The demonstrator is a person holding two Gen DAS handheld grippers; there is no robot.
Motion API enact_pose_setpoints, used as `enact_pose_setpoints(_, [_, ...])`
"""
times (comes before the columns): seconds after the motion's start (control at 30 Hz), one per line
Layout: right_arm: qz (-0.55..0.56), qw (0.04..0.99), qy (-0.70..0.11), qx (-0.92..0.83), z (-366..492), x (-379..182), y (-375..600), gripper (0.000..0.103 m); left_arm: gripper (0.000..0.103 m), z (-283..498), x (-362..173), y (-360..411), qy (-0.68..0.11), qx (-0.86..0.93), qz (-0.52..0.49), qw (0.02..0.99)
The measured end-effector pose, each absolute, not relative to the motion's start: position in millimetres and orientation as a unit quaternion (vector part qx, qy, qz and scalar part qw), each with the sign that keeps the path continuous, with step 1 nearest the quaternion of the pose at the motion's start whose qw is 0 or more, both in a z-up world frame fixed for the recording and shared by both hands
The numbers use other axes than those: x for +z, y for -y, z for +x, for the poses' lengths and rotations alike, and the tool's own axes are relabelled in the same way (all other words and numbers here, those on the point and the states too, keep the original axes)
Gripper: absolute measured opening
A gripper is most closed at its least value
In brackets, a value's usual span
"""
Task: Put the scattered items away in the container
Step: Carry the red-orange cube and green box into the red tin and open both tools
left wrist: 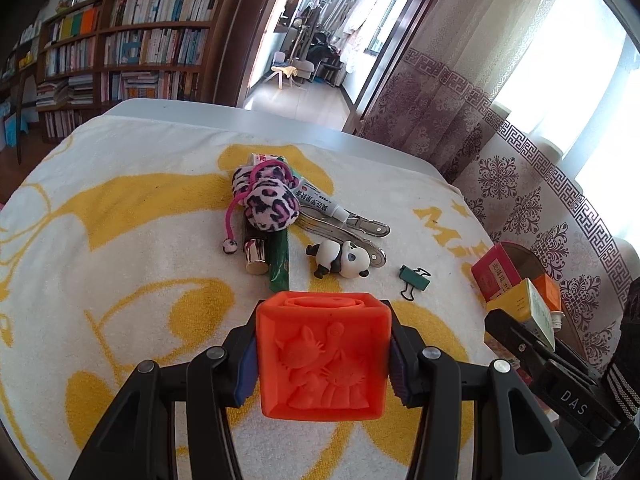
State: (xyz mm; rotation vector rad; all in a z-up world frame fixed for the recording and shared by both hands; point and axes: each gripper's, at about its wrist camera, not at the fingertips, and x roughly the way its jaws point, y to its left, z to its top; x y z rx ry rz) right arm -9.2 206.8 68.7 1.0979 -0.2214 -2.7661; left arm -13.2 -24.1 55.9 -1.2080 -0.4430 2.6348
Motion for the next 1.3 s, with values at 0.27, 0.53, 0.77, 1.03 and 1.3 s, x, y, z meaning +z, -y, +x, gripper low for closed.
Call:
enact_pose_setpoints(0.27, [0.315,0.024,0.107,-0.943,25.8,98.1,-263.1,0.071,0.054,-10.1,58.1,19.2,0.143,0.897,-0.403,0.110])
enact_pose_setpoints(0.53, [0.293,-0.062,0.122,-0.946,42.8,107.0,-323.9,0.071,0.054,-8.6,57.5,9.3,0.127,0.898,-0.405,0.116])
enact_pose_setpoints(0.77, [0.303,-0.080,0.122,-0.942,50.5,93.4,-338.0,0.071,0.054,0.1,69.2,-2.0,0.125,0.901,-0.395,0.134])
enact_pose_setpoints(1.03, [0.304,-0.084,0.140,-0.939,54.5,84.4,-358.4,0.072,0.054,8.7,84.0,-35.0,0.120,0.893,-0.397,0.175])
enact_pose_setpoints(1.3, [0.306,-0.076,0.164,-0.935,57.2,77.1,-375.4,0.074,0.054,10.5,107.9,-85.9,0.089,0.893,-0.386,0.212])
